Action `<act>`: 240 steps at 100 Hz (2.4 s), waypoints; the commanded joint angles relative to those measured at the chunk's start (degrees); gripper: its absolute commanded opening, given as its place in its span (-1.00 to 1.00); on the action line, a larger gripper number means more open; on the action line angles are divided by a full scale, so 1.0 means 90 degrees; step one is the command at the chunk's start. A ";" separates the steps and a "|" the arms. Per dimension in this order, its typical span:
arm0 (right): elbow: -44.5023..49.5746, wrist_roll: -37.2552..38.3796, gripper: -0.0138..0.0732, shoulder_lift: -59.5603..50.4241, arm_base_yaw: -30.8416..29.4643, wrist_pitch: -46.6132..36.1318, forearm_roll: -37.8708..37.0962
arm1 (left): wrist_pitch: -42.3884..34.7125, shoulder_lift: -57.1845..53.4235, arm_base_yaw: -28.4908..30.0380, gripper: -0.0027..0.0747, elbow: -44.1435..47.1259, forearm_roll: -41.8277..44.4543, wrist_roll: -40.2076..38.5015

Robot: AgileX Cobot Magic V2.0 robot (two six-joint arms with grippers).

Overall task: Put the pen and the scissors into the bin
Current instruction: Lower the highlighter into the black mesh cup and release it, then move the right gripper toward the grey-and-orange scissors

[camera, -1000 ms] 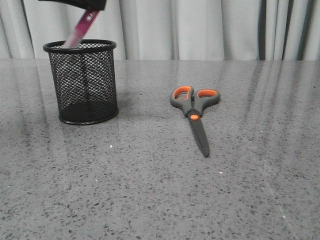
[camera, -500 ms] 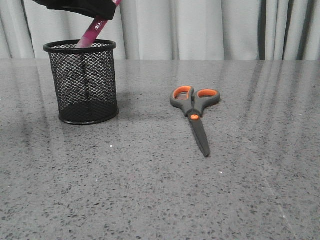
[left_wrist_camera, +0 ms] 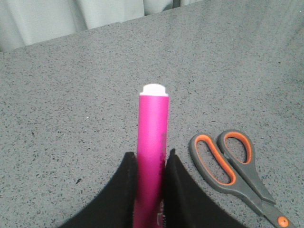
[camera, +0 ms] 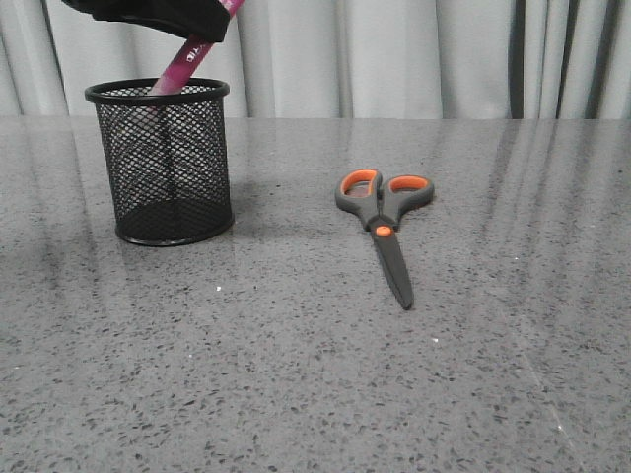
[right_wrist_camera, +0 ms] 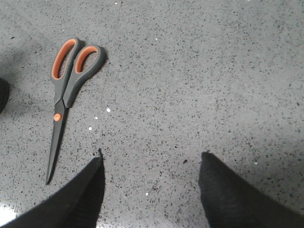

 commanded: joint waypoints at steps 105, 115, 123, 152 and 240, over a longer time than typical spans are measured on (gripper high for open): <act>-0.0222 -0.0051 0.22 0.0024 -0.0033 -0.0145 0.0250 | 0.1275 -0.1984 0.1573 -0.48 -0.0176 0.0070 -0.0117; -0.0222 -0.0051 0.22 0.0024 -0.0033 -0.0258 0.0250 | 0.1754 -0.2226 0.1945 -0.99 -0.0176 0.0082 -0.0117; -0.0222 -0.0051 0.22 0.0024 -0.0033 -0.0310 0.0253 | 0.1850 -0.2445 0.2177 -0.99 -0.0150 0.0097 -0.0219; -0.0222 -0.0051 0.22 0.0024 -0.0033 -0.0508 0.0606 | 0.1104 -0.3559 0.2575 -0.99 0.0807 0.0106 -0.0414; -0.1738 -0.0875 0.22 0.0557 0.0281 0.0791 0.0764 | -0.0257 -0.5123 0.2575 -0.99 0.2644 -0.0138 -0.0414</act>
